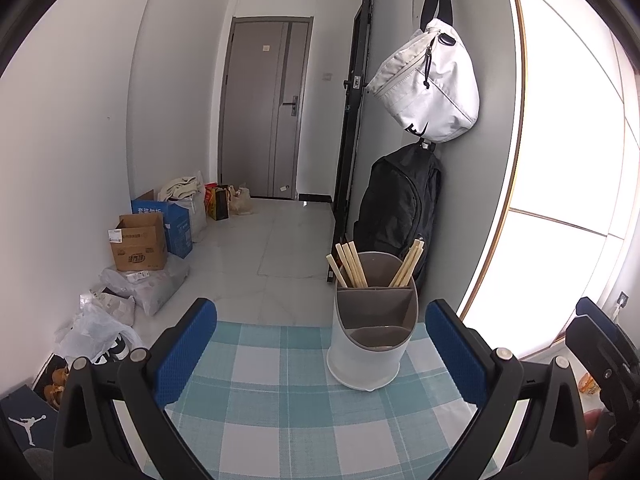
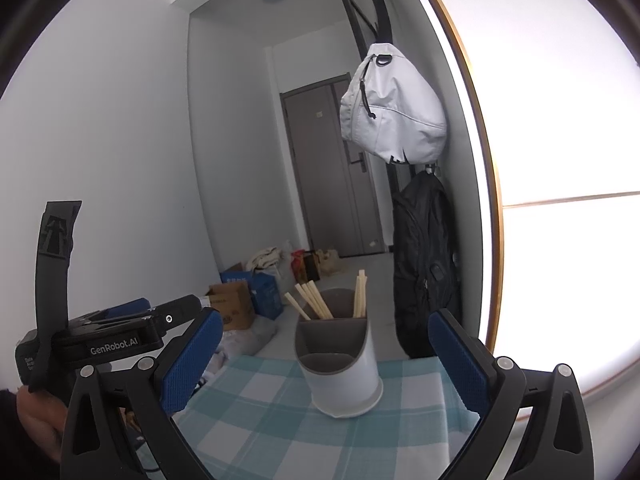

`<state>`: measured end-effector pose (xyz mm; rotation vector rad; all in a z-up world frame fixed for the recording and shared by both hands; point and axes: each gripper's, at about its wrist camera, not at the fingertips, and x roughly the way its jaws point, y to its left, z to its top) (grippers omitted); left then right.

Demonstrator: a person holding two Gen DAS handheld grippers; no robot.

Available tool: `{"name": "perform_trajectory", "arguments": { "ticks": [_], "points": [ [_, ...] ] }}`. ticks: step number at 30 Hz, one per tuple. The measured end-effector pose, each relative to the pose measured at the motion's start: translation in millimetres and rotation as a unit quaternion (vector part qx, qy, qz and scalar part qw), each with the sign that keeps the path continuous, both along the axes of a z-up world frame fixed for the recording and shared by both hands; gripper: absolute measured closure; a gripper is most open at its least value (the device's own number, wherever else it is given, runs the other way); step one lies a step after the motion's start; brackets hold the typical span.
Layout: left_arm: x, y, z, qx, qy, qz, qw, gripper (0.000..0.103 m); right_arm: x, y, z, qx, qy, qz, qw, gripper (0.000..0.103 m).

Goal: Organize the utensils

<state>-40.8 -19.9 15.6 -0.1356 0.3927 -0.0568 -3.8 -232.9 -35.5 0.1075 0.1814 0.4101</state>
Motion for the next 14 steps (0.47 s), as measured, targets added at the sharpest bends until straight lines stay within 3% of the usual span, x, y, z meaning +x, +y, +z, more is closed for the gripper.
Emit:
{"name": "perform_trajectory", "arguments": {
  "ticks": [14],
  "points": [
    [-0.4,-3.8,1.5,0.008,-0.011,-0.009,0.9999,0.001,-0.5,-1.1,-0.8,0.002,0.003,-0.001,1.000,0.000]
  ]
}}
